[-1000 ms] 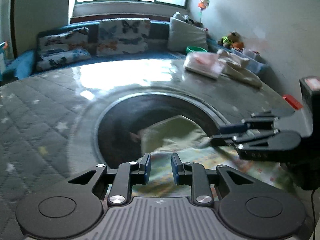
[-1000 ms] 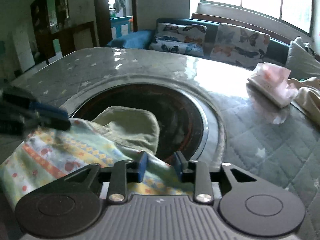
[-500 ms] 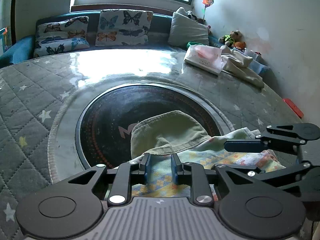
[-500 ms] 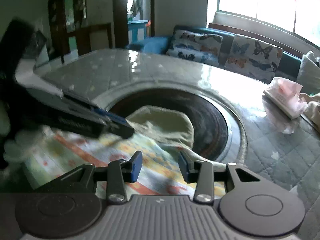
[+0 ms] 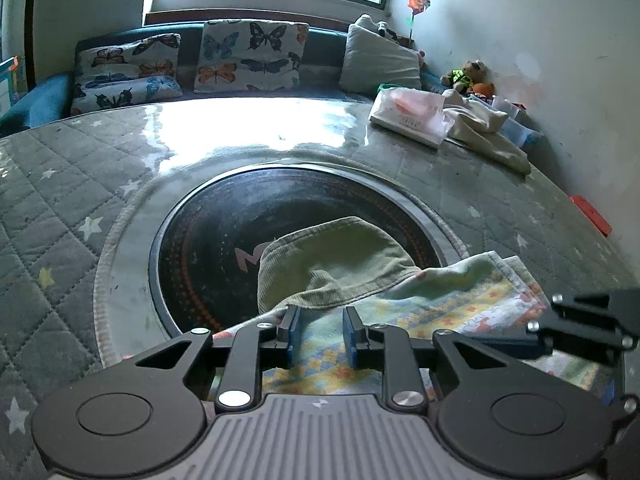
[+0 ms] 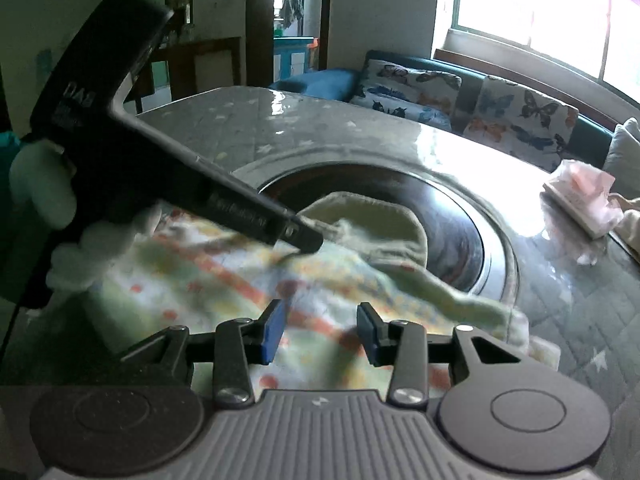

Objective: Fold clothes

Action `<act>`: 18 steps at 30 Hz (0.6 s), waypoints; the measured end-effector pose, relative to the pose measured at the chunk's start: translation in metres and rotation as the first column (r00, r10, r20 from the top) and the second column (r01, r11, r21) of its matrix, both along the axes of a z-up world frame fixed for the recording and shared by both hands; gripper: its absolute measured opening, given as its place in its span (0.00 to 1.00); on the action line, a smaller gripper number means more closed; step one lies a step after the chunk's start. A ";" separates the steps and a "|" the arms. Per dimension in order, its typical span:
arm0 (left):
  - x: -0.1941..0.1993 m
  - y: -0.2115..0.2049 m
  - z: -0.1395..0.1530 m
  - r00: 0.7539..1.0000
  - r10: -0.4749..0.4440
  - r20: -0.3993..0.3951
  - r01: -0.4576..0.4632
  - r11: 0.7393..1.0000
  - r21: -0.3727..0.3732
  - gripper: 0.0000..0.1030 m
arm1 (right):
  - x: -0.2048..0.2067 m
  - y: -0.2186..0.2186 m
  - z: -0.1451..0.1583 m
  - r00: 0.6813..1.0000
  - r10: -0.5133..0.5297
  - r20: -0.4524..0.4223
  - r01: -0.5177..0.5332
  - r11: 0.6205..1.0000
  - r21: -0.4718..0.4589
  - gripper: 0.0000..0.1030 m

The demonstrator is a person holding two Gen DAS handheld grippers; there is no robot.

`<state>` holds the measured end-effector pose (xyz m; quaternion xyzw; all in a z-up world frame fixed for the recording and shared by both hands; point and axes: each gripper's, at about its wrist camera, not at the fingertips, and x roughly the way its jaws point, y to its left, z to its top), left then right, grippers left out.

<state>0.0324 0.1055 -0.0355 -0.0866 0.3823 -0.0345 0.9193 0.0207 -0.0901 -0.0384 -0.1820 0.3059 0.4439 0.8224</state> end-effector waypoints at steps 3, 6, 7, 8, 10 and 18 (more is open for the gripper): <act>-0.013 -0.007 0.009 1.000 -0.010 0.026 0.010 1.000 0.004 0.26 | -0.009 -0.010 0.003 1.000 -0.009 0.000 0.009 1.000 0.016 0.39; -0.032 -0.018 0.018 0.998 -0.036 0.057 0.036 0.999 0.003 0.28 | -0.019 -0.019 0.004 1.000 -0.012 -0.004 0.012 1.000 0.025 0.39; -0.039 -0.022 0.019 0.997 -0.044 0.064 0.044 0.999 -0.001 0.28 | -0.020 -0.022 0.004 1.000 -0.013 -0.006 0.013 1.000 0.028 0.39; -0.046 -0.026 0.020 0.996 -0.050 0.068 0.051 0.999 -0.006 0.28 | -0.024 -0.025 0.003 1.000 -0.017 -0.004 0.017 0.999 0.031 0.39; -0.061 -0.033 0.019 0.995 -0.062 0.072 0.063 0.998 -0.013 0.28 | -0.030 -0.032 0.003 1.000 -0.029 -0.001 0.029 0.999 0.034 0.40; -0.105 -0.048 0.007 0.996 -0.053 0.065 0.052 0.999 0.015 0.28 | -0.037 -0.059 0.000 0.996 -0.087 -0.018 0.088 0.995 0.051 0.49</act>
